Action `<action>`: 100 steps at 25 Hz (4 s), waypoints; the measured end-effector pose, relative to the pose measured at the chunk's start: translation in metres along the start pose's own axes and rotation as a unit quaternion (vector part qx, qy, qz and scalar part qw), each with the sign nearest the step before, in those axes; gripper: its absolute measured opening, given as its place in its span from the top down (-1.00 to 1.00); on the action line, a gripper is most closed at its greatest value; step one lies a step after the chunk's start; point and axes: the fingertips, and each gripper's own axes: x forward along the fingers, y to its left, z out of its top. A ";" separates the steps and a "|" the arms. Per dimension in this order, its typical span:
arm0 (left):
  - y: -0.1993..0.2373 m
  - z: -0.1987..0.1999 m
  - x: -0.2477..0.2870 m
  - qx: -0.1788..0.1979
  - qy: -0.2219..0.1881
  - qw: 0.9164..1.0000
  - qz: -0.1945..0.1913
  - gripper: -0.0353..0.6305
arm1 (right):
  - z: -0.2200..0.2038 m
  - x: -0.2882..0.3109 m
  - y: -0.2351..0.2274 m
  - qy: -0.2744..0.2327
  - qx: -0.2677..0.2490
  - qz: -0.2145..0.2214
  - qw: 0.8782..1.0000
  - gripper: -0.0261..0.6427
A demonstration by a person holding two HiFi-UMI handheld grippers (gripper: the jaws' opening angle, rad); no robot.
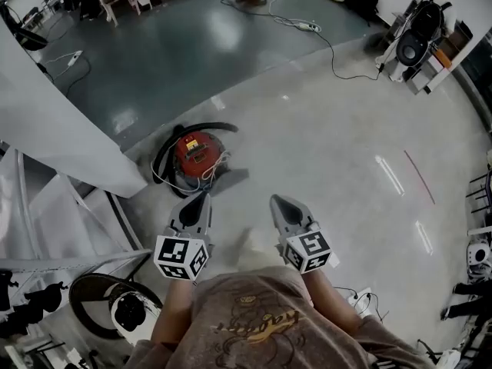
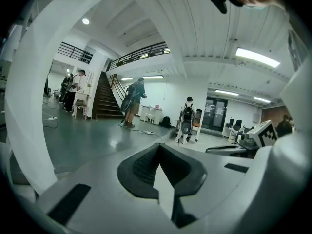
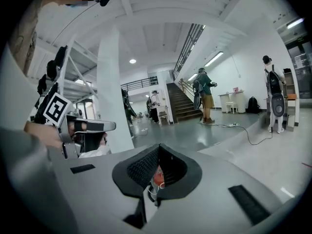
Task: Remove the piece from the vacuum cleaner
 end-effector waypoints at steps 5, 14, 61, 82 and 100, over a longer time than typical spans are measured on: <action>0.005 0.014 0.031 -0.004 -0.001 1.000 0.014 0.89 | 0.017 0.033 -0.024 0.005 0.000 0.030 1.000 0.92; 0.036 0.023 0.043 -0.010 -0.006 0.999 0.041 0.89 | 0.023 0.080 -0.013 0.018 -0.002 0.081 0.997 0.92; 0.111 0.017 0.101 -0.046 0.013 0.999 0.001 0.03 | 0.035 0.182 0.007 0.046 0.003 0.190 0.981 0.23; 0.163 -0.204 0.190 -0.087 0.121 0.989 0.010 0.03 | -0.178 0.276 -0.039 0.192 -0.057 0.222 0.954 0.23; 0.182 -0.441 0.266 -0.085 0.261 0.961 -0.030 0.03 | -0.403 0.345 -0.090 0.338 -0.192 0.282 0.877 0.23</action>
